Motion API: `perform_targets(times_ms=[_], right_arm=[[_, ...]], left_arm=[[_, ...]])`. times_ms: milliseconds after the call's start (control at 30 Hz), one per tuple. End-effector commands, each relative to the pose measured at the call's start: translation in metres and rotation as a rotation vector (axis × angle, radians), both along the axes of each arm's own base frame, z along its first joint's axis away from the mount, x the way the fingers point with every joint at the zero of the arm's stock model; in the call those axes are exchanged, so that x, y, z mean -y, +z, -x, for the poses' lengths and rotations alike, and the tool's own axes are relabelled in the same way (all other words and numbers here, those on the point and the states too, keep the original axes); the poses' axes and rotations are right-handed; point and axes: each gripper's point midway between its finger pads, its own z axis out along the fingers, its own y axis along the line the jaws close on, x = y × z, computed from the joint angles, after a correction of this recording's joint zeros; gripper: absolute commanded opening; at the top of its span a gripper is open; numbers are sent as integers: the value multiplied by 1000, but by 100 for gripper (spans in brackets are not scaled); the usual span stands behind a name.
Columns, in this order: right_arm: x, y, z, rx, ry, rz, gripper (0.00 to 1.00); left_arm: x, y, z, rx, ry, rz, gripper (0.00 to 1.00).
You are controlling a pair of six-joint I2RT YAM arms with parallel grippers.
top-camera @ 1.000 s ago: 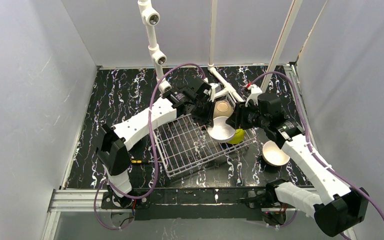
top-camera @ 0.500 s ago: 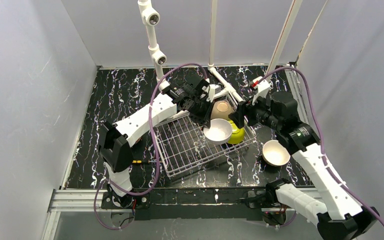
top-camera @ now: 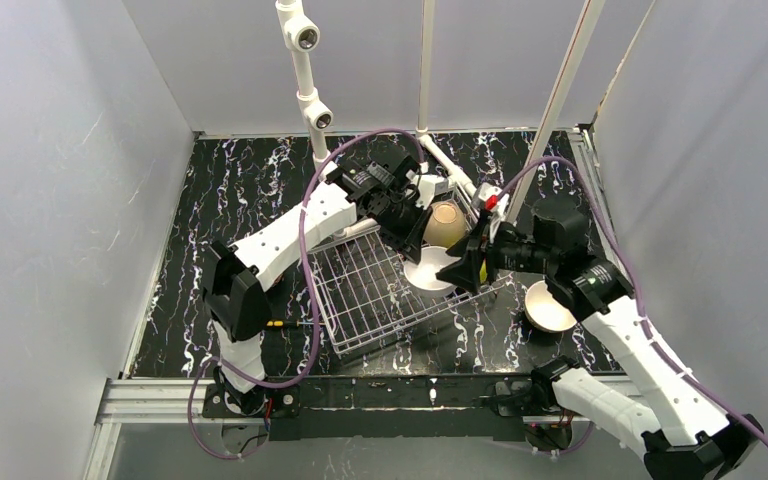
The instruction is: Load the bowls into the dish rack
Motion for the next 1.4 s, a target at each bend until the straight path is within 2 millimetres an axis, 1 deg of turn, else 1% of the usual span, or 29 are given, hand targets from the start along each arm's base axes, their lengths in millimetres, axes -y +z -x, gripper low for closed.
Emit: perform_targets(times_ms=[0,100,200,367,533,633,767,833,867,933,967,1033,1067,1100,1200,1267,1367], right_arm=[[-20,2,16,13,123,-21,72],[-30,-8,22,18,139,30,76],[-39,-19,26,29,141,91,76],[-47,-27,25,71,110,127,69],[-57,-51,35,50,150,221,65],[-60,-60,38,72,150,282,65],[-64,-56,35,100,137,275,61],[-63,-54,31,110,118,273,61],[-63,-53,29,116,106,270,63],[-63,-49,26,132,79,255,74],[-63,-45,25,143,72,240,77],[-61,-36,20,170,34,206,81],[-59,-31,17,186,8,191,83],[-57,-30,15,193,-9,188,83],[-58,-35,15,175,0,212,79],[-58,-49,21,125,34,270,73],[-61,-62,34,66,116,311,66]], left_arm=[[1,9,11,-42,-70,16,0],[-1,6,12,-53,-83,-1,0],[-3,4,14,-64,-98,-12,0],[-5,-1,15,-123,-106,-14,0],[-5,-2,16,-175,-108,3,0],[-7,-3,17,-190,-110,-2,0],[-9,-4,18,-201,-115,-1,0],[-9,-4,20,-211,-119,3,0],[-9,-4,20,-213,-121,4,0],[-10,-5,21,-217,-121,1,0],[-10,-5,22,-219,-125,-1,0],[-11,-5,22,-219,-126,-3,0],[-12,-5,22,-219,-127,-3,0],[-12,-5,23,-219,-129,-3,0],[-12,-5,23,-217,-133,-1,0],[-12,-4,22,-215,-135,-1,0],[-12,-4,22,-216,-140,-2,0]])
